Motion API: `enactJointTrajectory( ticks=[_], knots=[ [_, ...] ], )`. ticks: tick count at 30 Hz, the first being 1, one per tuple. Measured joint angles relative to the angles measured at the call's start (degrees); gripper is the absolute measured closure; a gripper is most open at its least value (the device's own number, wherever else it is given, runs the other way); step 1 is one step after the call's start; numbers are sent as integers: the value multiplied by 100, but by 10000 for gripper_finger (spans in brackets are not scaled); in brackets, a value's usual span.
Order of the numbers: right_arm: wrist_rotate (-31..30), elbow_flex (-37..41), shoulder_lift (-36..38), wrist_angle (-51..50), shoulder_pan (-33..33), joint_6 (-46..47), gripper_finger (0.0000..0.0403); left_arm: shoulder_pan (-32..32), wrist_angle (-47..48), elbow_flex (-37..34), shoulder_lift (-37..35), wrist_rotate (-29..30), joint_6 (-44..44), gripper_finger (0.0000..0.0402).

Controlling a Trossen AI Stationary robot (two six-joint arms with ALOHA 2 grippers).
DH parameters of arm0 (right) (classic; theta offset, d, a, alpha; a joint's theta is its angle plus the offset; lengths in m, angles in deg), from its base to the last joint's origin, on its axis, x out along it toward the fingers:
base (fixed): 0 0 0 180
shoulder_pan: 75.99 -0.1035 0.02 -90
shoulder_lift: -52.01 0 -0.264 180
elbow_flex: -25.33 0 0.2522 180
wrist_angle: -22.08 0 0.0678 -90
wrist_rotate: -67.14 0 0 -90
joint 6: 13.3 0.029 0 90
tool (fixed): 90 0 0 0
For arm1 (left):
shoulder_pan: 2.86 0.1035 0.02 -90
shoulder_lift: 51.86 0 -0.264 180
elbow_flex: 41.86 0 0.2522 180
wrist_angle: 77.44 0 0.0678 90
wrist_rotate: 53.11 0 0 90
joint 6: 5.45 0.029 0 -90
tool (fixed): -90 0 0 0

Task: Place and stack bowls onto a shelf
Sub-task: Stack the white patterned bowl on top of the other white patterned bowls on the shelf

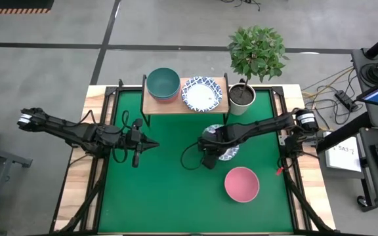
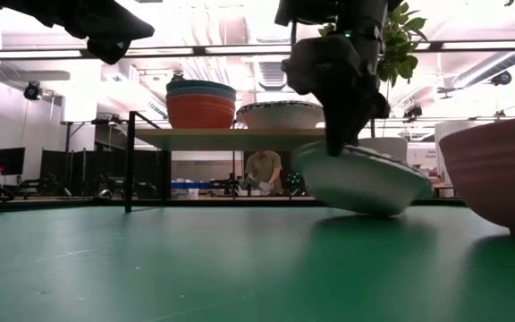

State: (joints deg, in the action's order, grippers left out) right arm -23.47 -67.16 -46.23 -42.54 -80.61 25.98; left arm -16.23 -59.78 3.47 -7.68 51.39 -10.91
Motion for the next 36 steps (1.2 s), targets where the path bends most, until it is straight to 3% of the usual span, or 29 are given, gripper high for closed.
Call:
enactJointTrajectory(
  ticks=[6, 14, 22, 25, 36],
  knots=[
    [-83, 17, -7, 99, -10, -326, 319, 1, 0, 0, 0, 0, 0, 402],
    [-87, 21, -9, 225, -39, -616, 335, 0, 0, 0, 0, 0, 0, 402],
    [-105, 114, -9, 242, -550, -2033, 295, 0, 16, 0, 0, -2, 0, 402],
    [-521, 192, -13, 257, -697, -1995, 284, 0, 20, 0, 0, -2, 0, 402],
    [-847, 557, -16, 367, -726, -1659, 277, 0, 24, 0, 0, -2, 2, 402]
  ],
)
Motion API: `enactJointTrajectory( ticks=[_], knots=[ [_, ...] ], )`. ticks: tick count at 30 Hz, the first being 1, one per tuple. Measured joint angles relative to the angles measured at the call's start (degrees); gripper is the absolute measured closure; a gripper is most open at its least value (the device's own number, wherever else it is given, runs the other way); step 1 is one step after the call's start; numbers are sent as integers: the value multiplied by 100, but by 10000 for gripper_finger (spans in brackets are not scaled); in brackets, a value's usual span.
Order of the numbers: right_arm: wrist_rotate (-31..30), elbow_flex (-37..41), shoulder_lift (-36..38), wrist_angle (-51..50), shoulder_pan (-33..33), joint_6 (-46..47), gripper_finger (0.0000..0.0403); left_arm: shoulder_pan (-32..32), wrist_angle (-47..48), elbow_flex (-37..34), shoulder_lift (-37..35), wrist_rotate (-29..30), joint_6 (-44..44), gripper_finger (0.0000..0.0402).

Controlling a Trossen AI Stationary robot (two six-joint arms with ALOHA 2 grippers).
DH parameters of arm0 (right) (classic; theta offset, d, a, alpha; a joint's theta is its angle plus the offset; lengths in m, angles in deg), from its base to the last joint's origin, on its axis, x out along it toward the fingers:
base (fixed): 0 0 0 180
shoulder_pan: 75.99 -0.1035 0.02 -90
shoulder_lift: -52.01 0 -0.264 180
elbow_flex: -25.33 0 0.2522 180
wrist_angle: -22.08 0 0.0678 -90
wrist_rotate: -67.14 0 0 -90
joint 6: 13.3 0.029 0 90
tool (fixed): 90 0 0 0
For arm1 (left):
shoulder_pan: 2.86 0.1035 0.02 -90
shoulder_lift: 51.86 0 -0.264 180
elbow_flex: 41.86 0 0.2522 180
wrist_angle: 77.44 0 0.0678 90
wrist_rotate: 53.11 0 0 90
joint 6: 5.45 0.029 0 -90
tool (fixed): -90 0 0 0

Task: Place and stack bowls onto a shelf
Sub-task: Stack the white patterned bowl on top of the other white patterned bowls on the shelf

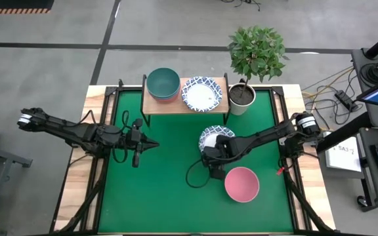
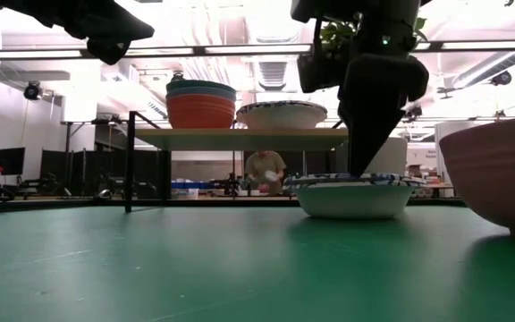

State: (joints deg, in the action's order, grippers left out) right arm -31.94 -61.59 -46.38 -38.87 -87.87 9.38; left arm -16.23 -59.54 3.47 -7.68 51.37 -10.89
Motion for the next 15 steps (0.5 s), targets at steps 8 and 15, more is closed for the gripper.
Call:
enactJointTrajectory(
  ticks=[8, 15],
  knots=[
    [0, 133, -2, 162, 2, -13, 314, 0, 2, 0, 0, 0, -2, 402],
    [38, 145, -7, 149, 2, -22, 371, 1, 0, 0, 0, 0, -2, 402]
  ],
)
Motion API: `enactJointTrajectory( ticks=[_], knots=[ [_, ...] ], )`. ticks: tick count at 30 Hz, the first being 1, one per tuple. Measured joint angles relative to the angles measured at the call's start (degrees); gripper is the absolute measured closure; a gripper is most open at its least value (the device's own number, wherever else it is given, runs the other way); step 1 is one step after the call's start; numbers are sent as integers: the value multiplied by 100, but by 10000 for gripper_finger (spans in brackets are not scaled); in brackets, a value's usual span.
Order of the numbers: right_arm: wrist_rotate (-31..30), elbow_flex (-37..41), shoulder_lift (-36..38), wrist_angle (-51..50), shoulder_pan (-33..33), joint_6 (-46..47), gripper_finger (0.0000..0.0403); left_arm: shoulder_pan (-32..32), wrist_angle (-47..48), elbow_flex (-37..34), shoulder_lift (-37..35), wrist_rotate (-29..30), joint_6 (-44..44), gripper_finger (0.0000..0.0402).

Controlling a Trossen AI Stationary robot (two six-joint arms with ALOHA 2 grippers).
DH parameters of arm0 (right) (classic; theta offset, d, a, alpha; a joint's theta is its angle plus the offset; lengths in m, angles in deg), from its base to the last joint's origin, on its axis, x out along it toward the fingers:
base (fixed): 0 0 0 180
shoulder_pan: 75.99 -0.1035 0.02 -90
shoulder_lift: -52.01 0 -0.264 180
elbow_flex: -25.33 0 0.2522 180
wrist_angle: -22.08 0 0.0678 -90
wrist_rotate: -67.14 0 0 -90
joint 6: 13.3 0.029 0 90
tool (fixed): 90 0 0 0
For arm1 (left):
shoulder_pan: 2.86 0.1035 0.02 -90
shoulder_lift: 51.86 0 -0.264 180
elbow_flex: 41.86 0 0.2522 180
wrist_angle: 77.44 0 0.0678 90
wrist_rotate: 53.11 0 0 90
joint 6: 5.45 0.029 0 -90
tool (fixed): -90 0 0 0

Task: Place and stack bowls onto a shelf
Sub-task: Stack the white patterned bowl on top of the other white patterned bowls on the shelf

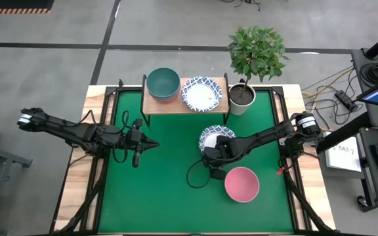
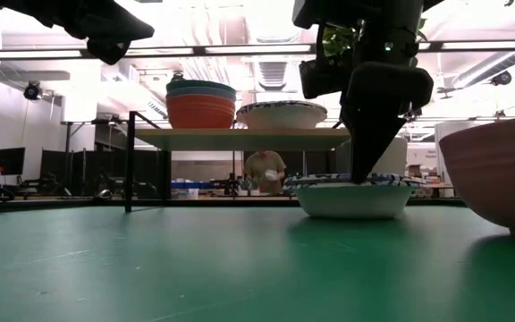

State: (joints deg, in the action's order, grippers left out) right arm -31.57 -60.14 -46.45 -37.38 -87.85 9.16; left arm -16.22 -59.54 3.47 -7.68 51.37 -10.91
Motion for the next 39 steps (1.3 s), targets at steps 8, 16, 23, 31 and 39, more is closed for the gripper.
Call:
enactJointTrajectory(
  ticks=[8, 16, 23, 31, 39],
  knots=[
    [120, -344, 11, -154, 4, -117, 392, -1, -2, 0, 0, 0, 0, 402],
    [-88, -1234, 55, -1163, 4, -293, 394, 1, -2, 0, 0, 0, 0, 402],
    [-968, -2286, 73, -2508, -121, -253, 394, 0, -2, 0, 0, 0, 0, 402],
    [-1446, -3809, 104, -2535, -141, -1206, 394, 1, -3, 0, 0, 0, 0, 402],
    [-2138, -4556, 94, -2580, 200, -2237, 394, -1, 2, 0, -2, 0, 2, 402]
  ],
)
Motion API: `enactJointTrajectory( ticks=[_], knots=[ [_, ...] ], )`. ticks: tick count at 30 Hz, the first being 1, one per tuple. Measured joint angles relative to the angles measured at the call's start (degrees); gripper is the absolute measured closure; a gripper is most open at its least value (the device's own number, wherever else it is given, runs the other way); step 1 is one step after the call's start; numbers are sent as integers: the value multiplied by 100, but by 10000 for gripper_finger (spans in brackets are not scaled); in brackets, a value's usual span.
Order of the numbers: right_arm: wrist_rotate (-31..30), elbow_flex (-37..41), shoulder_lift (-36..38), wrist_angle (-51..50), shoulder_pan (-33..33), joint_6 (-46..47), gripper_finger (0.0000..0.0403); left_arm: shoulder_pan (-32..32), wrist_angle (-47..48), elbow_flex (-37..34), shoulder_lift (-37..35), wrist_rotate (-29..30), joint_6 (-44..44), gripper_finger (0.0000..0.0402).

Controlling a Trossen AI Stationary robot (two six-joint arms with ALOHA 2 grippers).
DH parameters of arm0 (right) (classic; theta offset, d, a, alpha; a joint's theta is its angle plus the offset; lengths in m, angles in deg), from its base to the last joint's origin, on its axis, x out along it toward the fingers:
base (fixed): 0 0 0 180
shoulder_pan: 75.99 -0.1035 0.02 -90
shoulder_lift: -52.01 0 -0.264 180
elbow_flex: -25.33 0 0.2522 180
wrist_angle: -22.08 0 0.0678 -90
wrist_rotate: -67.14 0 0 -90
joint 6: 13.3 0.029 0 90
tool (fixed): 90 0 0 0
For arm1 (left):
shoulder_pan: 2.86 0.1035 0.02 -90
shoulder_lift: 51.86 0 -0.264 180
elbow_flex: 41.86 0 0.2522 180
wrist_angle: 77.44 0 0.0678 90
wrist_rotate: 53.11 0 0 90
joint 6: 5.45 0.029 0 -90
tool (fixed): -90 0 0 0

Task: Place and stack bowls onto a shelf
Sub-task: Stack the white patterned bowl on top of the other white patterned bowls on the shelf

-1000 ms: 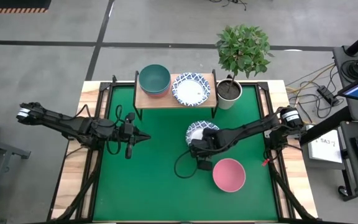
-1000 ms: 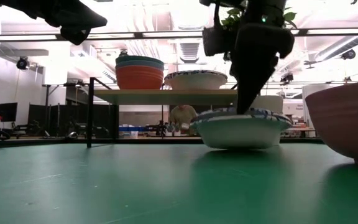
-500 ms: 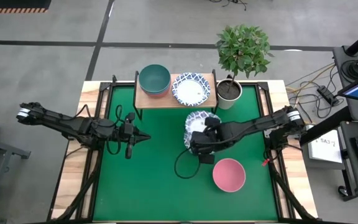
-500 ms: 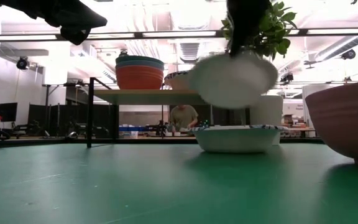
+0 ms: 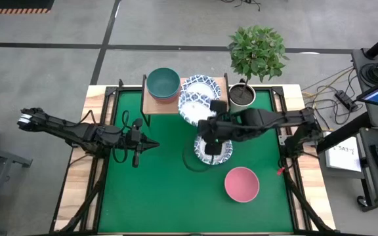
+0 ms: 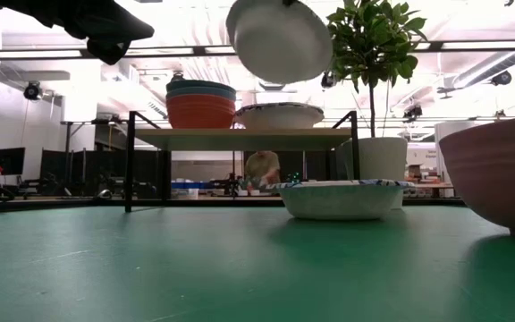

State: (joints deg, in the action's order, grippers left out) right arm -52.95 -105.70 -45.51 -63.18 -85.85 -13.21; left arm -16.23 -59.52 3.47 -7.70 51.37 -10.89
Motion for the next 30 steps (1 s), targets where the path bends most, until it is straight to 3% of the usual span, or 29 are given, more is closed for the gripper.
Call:
enactJointTrajectory(
  ticks=[11, 16, 30],
  knots=[
    [-72, 244, -209, 68, 1189, -908, 394, 0, 15, 0, 0, 0, 18, 402],
    [180, 448, -291, 215, 1567, -1040, 383, 0, 22, -2, 2, 0, 18, 402],
    [160, 440, -265, 558, 1495, -898, 249, 1, 18, -2, 0, 0, 37, 402]
  ],
)
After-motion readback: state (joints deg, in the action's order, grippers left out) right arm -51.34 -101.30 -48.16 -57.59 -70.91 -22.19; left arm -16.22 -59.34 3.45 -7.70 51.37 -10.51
